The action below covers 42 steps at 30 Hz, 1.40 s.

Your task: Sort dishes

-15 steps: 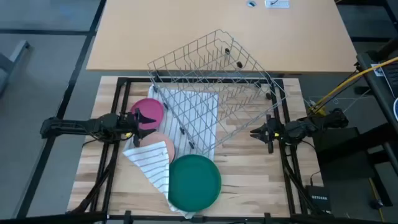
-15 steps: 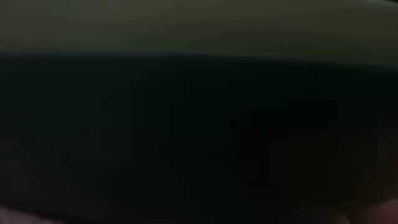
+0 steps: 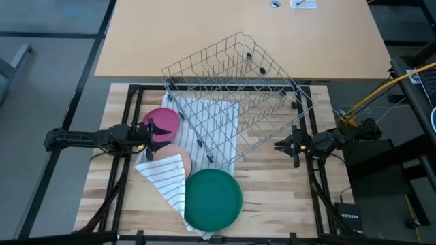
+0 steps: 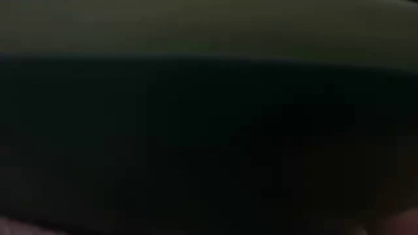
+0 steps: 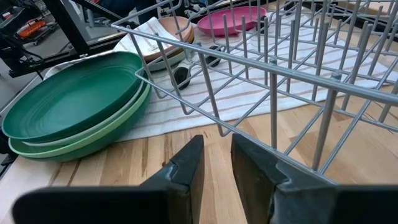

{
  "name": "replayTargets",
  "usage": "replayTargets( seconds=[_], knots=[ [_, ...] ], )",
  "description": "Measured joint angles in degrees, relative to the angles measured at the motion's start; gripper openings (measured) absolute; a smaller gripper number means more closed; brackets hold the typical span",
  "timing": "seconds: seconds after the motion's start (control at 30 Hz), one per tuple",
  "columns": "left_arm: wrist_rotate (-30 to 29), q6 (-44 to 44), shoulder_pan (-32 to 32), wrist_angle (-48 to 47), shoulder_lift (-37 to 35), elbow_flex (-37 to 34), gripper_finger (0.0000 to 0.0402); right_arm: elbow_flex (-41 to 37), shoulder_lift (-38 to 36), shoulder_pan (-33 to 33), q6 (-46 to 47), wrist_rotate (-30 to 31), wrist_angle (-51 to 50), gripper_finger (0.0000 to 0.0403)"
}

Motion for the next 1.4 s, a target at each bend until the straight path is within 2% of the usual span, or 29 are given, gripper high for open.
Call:
replayTargets(
  seconds=[1.27,1.4],
  knots=[
    [-0.01,0.01,0.01,-0.01,0.00,0.00,0.0219,-0.01,0.01,0.00,0.00,0.02,0.02,0.0085],
    [0.01,-0.01,0.01,-0.01,0.00,0.00,0.0219,-0.07,0.00,0.00,-0.04,1.83,1.48,0.0085]
  ],
)
